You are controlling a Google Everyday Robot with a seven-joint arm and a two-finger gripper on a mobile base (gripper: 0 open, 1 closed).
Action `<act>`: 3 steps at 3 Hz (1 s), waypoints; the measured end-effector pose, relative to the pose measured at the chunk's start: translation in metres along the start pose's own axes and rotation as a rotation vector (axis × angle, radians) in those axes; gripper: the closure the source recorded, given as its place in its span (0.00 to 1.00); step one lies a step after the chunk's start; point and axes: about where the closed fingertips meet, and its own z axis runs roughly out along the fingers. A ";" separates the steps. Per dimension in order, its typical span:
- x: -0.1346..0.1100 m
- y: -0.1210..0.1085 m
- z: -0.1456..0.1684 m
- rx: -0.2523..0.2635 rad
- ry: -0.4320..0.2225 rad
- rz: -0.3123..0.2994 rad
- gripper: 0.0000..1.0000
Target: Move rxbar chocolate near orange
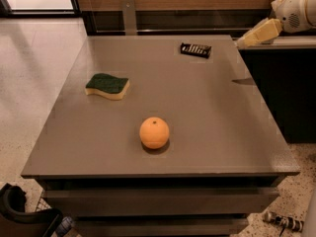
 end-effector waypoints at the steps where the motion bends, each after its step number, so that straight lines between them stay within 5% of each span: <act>1: 0.006 0.000 0.034 -0.021 -0.008 0.043 0.00; 3: 0.030 0.005 0.115 -0.101 0.041 0.113 0.00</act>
Offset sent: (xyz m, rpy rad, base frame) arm 0.0772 0.0329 -0.0817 0.0577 0.1326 -0.0261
